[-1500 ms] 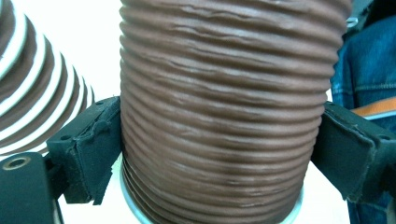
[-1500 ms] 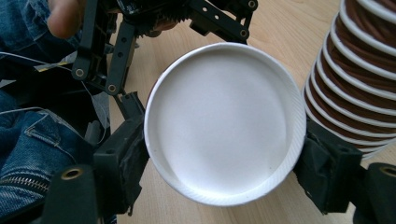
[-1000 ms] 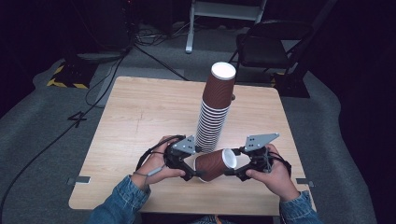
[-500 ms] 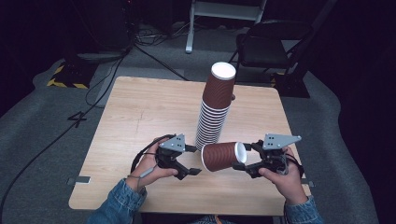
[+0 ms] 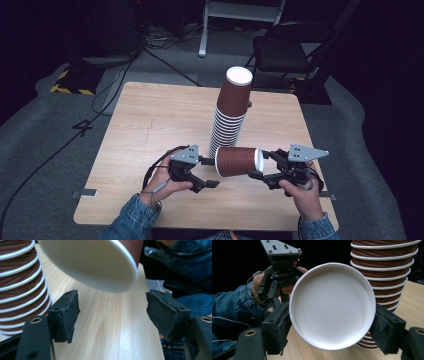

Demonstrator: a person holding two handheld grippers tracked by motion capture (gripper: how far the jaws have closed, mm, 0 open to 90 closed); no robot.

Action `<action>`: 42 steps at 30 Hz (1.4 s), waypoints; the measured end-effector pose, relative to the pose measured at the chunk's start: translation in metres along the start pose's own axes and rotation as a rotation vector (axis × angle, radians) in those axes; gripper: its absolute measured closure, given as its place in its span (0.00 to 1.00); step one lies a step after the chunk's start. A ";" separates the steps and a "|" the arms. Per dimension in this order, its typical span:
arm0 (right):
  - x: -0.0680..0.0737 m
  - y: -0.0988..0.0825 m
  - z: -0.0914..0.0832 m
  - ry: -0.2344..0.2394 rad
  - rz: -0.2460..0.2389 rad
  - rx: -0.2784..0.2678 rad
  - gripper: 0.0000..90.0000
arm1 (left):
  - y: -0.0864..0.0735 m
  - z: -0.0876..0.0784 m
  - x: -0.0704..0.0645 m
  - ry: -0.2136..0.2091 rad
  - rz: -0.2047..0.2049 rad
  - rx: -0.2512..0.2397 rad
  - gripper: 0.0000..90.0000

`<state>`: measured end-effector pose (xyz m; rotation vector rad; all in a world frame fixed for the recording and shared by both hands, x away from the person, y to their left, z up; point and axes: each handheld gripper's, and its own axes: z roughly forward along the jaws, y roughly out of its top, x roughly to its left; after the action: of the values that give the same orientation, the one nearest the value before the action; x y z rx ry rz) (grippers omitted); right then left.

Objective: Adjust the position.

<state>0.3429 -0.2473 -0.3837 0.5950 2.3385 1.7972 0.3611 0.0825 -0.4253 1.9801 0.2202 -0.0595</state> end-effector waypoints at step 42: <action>-0.009 -0.030 0.024 0.091 0.102 -0.069 0.24 | -0.004 0.003 0.001 -0.138 0.037 -0.056 0.94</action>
<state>0.3522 -0.2356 -0.4202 0.6470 2.3311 1.9802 0.3612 0.0810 -0.4301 1.9151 0.0948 -0.1643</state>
